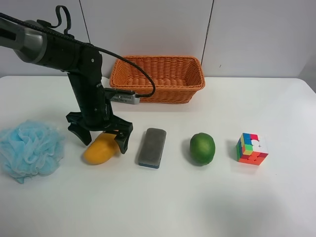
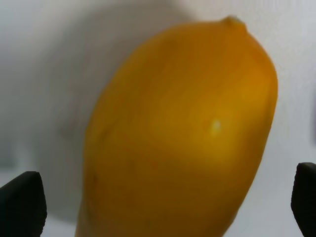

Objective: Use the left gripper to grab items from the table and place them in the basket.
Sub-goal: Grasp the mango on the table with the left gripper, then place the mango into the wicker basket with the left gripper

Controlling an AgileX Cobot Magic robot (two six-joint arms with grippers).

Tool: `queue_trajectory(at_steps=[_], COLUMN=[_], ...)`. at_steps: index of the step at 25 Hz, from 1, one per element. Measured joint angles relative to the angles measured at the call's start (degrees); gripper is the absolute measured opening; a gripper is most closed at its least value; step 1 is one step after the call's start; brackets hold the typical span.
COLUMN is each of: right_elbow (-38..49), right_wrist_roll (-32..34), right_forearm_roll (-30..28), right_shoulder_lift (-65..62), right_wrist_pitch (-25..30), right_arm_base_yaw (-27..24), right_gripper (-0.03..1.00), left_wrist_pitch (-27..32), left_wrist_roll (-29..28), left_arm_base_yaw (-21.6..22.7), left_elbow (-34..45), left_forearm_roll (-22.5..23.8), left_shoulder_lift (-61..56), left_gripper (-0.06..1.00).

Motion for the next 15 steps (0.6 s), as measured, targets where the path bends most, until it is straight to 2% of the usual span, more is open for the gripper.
queue_trajectory(at_steps=[3, 5, 6, 7, 15], right_elbow=[0.00, 0.00, 0.00, 0.00, 0.00], right_wrist_roll=[0.00, 0.00, 0.00, 0.00, 0.00], right_forearm_roll=[0.00, 0.00, 0.00, 0.00, 0.00], right_shoulder_lift=[0.00, 0.00, 0.00, 0.00, 0.00], right_wrist_pitch=[0.00, 0.00, 0.00, 0.00, 0.00], right_arm_base_yaw=[0.00, 0.00, 0.00, 0.00, 0.00], right_gripper=[0.99, 0.99, 0.99, 0.99, 0.99], left_wrist_pitch=[-1.41, -2.44, -3.04, -3.20, -3.46], left_wrist_roll=[0.05, 0.19, 0.23, 0.23, 0.23], left_arm_base_yaw=[0.00, 0.00, 0.00, 0.00, 0.00], left_elbow=[0.00, 0.00, 0.00, 0.00, 0.00], left_forearm_roll=[-0.12, -0.58, -0.71, -0.85, -0.90], left_shoulder_lift=[0.20, 0.24, 0.24, 0.24, 0.24], left_gripper=[0.94, 0.84, 0.71, 0.65, 0.63])
